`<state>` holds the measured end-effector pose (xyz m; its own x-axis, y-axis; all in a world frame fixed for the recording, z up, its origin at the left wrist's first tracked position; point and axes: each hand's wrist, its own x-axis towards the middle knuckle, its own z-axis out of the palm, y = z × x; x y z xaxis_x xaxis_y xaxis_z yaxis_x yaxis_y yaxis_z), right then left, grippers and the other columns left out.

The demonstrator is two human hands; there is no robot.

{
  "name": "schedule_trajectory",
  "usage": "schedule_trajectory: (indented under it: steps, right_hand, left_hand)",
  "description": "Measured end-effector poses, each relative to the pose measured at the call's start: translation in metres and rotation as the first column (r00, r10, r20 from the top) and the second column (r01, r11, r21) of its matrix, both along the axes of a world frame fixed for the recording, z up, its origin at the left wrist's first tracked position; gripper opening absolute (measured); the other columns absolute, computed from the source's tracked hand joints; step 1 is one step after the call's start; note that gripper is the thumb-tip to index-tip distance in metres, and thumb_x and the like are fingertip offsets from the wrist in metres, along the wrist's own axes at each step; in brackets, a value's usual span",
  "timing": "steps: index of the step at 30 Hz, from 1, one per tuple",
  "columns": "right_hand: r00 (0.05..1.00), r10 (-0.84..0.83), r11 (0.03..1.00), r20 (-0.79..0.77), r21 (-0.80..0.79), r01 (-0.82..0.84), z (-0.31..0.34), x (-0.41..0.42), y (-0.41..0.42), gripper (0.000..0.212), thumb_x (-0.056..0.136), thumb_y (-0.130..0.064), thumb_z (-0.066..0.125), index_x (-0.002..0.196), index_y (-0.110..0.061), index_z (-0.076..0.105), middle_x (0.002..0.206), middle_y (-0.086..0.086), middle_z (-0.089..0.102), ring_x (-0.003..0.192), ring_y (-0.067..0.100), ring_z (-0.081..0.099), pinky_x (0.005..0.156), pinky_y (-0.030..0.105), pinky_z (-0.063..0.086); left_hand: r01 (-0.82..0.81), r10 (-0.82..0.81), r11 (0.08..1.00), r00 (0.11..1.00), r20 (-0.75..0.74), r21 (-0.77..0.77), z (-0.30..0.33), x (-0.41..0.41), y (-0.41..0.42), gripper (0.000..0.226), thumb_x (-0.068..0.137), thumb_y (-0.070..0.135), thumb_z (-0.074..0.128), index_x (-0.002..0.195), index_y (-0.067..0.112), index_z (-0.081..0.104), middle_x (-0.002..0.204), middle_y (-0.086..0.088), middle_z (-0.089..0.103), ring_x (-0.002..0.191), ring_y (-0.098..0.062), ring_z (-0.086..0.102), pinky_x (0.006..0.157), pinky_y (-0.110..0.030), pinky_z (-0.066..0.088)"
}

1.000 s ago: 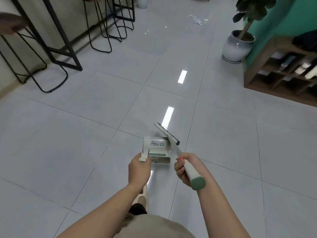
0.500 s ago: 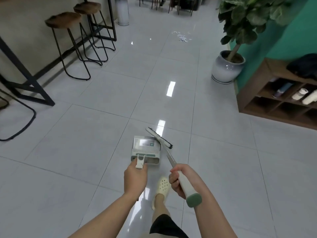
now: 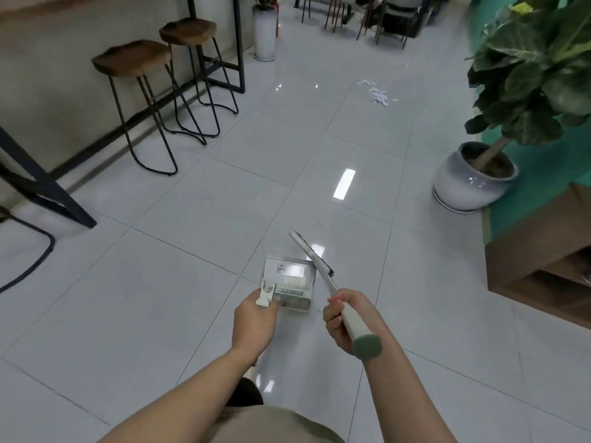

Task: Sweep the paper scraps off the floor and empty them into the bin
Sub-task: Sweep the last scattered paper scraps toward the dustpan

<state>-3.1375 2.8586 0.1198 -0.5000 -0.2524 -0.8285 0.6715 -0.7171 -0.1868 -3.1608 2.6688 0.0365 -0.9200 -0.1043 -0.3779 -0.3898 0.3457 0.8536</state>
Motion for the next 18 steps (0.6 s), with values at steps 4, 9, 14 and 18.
schedule_trajectory:
  steps: [4, 9, 14, 18]
  right_hand:
    - [1.0, -0.03, 0.999, -0.007, 0.03, 0.03, -0.02, -0.115, 0.037, 0.026, 0.085, -0.008, 0.044, 0.06, -0.014, 0.043, 0.048, -0.006, 0.039, 0.033, 0.007, 0.039, 0.032, 0.014, 0.036]
    - [0.997, -0.074, 0.994, -0.02, 0.081, 0.076, -0.023, -0.259, 0.084, 0.018, 0.086, -0.006, 0.043, 0.07, -0.016, 0.039, 0.051, -0.005, 0.037, 0.035, 0.005, 0.039, 0.031, 0.016, 0.034]
    - [0.971, -0.231, 0.972, -0.068, 0.023, 0.233, -0.004, -0.382, 0.145, 0.021, 0.081, -0.006, 0.046, 0.069, -0.019, 0.036, 0.054, -0.007, 0.032, 0.037, 0.005, 0.036, 0.031, 0.017, 0.032]
    - [0.965, -0.255, 0.967, -0.061, 0.016, 0.256, -0.004, -0.478, 0.202, 0.021, 0.076, -0.005, 0.05, 0.062, -0.017, 0.039, 0.052, -0.006, 0.034, 0.036, 0.005, 0.036, 0.03, 0.018, 0.032]
  left_hand:
    - [0.012, -0.012, 1.0, 1.0, -0.022, 0.018, -0.017, -0.131, 0.039, 0.01, 0.096, 0.027, 0.064, 0.088, 0.025, 0.07, 0.067, 0.0, 0.064, 0.056, -0.012, 0.051, 0.051, -0.025, 0.04]
    - [0.133, -0.135, 0.99, 0.99, -0.035, -0.042, -0.026, -0.305, 0.089, 0.007, 0.096, 0.026, 0.062, 0.097, 0.022, 0.067, 0.079, -0.001, 0.067, 0.068, -0.019, 0.06, 0.053, -0.025, 0.039]
    - [0.216, -0.219, 0.975, 0.974, -0.063, -0.048, -0.004, -0.455, 0.153, 0.011, 0.095, 0.026, 0.061, 0.086, 0.024, 0.064, 0.079, 0.002, 0.061, 0.064, -0.017, 0.055, 0.054, -0.027, 0.039]
    - [0.191, -0.192, 0.981, 0.979, -0.069, -0.024, -0.002, -0.55, 0.216, 0.011, 0.096, 0.03, 0.06, 0.088, 0.027, 0.066, 0.072, 0.003, 0.062, 0.061, -0.017, 0.052, 0.053, -0.027, 0.039]
